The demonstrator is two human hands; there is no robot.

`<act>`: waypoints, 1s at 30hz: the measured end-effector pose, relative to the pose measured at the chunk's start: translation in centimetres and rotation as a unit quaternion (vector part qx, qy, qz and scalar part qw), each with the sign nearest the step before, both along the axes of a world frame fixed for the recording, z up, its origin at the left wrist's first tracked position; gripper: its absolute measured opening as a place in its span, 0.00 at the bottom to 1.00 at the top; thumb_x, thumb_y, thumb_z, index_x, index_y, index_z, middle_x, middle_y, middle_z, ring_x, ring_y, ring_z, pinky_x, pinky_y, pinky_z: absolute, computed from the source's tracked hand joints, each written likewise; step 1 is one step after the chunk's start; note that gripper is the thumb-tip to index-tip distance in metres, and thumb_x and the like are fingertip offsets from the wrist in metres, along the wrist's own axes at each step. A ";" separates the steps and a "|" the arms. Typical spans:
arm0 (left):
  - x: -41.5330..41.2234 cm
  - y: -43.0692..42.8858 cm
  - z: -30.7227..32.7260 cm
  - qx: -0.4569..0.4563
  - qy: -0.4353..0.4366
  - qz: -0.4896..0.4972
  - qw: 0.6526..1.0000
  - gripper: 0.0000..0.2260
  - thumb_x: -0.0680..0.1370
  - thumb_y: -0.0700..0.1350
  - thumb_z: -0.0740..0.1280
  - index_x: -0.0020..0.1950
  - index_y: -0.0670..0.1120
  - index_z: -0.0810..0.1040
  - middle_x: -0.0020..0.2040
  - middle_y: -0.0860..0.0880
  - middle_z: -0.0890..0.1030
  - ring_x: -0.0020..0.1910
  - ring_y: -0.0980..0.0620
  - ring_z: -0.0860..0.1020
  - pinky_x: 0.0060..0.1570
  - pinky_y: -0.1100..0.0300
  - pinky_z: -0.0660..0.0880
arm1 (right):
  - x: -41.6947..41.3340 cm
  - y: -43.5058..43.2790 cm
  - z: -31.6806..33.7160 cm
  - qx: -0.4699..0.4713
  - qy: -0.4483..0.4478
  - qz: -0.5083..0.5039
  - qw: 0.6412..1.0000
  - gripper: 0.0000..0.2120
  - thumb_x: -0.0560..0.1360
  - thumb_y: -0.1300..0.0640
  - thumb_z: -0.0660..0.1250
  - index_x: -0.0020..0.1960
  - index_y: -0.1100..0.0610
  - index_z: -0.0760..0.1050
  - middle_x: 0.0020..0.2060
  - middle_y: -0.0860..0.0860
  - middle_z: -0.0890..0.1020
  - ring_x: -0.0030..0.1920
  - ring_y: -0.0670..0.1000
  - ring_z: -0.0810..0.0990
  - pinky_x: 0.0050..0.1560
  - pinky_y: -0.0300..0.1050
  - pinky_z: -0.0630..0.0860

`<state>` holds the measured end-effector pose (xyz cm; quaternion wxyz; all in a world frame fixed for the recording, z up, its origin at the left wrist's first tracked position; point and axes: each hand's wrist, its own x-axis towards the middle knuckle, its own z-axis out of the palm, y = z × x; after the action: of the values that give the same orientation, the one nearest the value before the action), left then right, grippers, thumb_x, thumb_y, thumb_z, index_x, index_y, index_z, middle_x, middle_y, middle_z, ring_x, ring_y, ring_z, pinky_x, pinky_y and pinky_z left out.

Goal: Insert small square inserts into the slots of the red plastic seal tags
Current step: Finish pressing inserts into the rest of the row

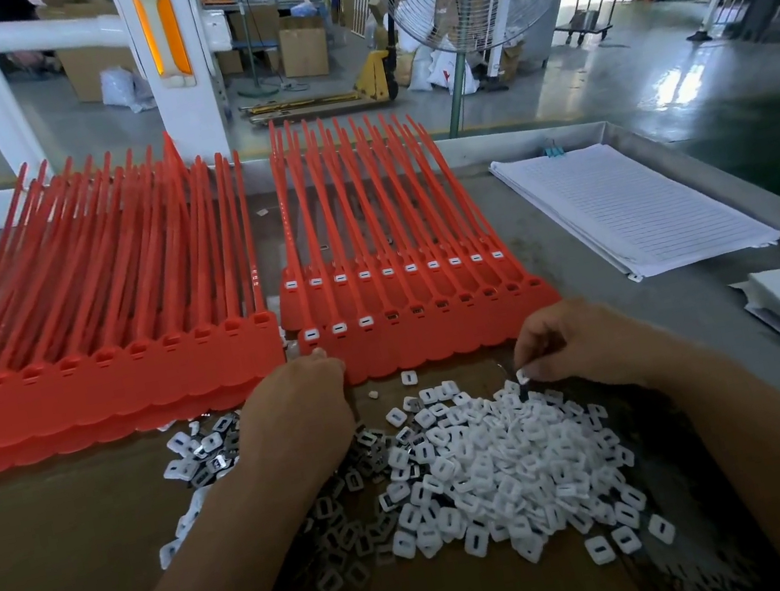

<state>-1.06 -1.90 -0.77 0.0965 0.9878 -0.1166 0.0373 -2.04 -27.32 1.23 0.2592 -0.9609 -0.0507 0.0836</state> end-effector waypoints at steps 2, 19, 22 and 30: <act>0.0 0.0 0.0 0.003 0.000 -0.001 1.000 0.17 0.77 0.39 0.54 0.62 0.47 0.73 0.63 0.50 0.74 0.60 0.50 0.73 0.56 0.57 0.71 | 0.1 -0.1 0.1 0.029 -0.003 -0.014 0.999 0.09 0.69 0.59 0.72 0.34 0.48 0.76 0.33 0.44 0.81 0.35 0.41 0.78 0.40 0.37 0.72; -0.1 0.1 -0.3 0.003 -0.020 -0.007 1.000 0.16 0.76 0.38 0.56 0.61 0.47 0.74 0.62 0.50 0.75 0.57 0.51 0.75 0.53 0.58 0.72 | 6.5 8.7 0.6 0.100 -0.087 -0.026 0.991 0.11 0.72 0.62 0.68 0.35 0.50 0.75 0.34 0.41 0.76 0.37 0.38 0.73 0.36 0.32 0.67; 0.0 0.2 -0.4 0.004 -0.026 -0.010 1.000 0.16 0.77 0.39 0.55 0.61 0.48 0.75 0.62 0.50 0.75 0.57 0.51 0.75 0.52 0.59 0.73 | 7.4 9.4 -0.3 0.097 -0.077 -0.038 0.992 0.06 0.72 0.62 0.68 0.38 0.53 0.79 0.37 0.44 0.78 0.39 0.39 0.74 0.41 0.36 0.69; 0.2 0.2 -0.7 0.010 -0.035 -0.006 0.999 0.15 0.79 0.41 0.54 0.64 0.45 0.71 0.58 0.48 0.77 0.53 0.50 0.77 0.51 0.57 0.75 | 8.2 9.5 -0.8 0.067 -0.036 -0.052 0.996 0.04 0.72 0.61 0.69 0.40 0.54 0.80 0.49 0.51 0.82 0.47 0.44 0.75 0.47 0.39 0.68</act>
<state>-0.86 -1.67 -1.42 0.0827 0.9860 -0.1265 0.0701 6.11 -17.81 0.39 0.3254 -0.9449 -0.0156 0.0318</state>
